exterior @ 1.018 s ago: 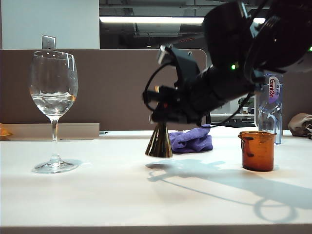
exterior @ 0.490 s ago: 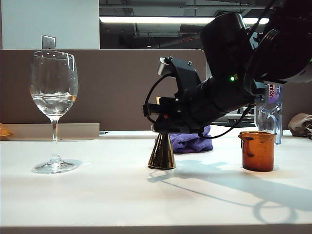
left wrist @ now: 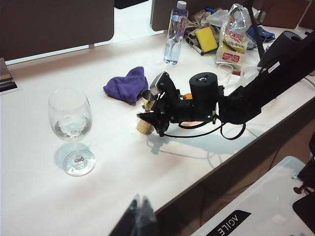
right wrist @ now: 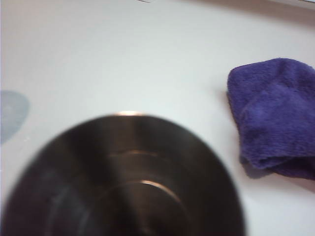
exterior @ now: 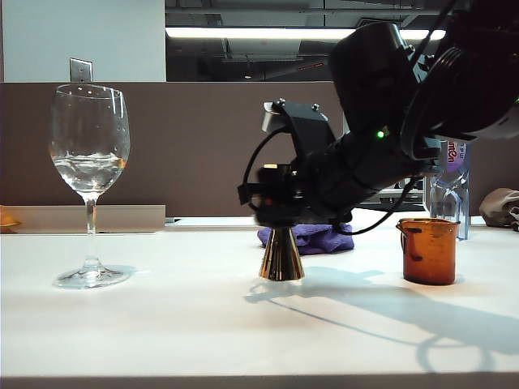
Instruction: Pick up the small amber measuring cup and pour the water in it into the jigger, then pick up the jigger and pour the water in it into the wine glass.
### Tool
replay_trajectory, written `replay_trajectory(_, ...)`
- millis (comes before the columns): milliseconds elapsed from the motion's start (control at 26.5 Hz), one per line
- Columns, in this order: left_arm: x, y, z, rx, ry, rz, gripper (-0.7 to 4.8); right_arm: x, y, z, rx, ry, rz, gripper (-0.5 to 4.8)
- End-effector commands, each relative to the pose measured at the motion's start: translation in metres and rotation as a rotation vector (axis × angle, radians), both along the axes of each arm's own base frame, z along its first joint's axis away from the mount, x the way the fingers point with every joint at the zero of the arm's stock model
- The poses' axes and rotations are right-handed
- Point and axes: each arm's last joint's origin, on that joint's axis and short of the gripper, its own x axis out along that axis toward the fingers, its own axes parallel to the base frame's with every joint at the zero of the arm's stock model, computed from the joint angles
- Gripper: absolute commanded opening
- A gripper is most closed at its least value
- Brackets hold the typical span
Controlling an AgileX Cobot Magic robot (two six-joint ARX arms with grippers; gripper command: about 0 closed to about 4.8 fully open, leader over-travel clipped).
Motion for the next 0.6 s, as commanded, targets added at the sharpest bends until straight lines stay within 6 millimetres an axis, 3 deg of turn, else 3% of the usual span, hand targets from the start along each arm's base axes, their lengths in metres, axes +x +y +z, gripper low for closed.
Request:
replay_trajectory(38,0.0,0.0,0.0,-0.002,0.003,-0.001,-0.02,0.0,0.002,0.003,0.017,-0.022,0.003,3.26)
replay_trajectory(113,0.0,0.0,0.0,-0.002,0.003,-0.001,-0.02,-0.001,0.003,0.006,0.021,-0.043,-0.021,3.76)
replay_trajectory(226,0.0,0.0,0.0,-0.002,0.003,-0.001,-0.02,-0.002,0.004,0.006,0.013,-0.052,-0.053,3.98)
replay_trajectory(603,0.0,0.0,0.0,-0.002,0.003,-0.001,-0.02,-0.014,0.001,0.013,0.019,-0.074,-0.067,4.02)
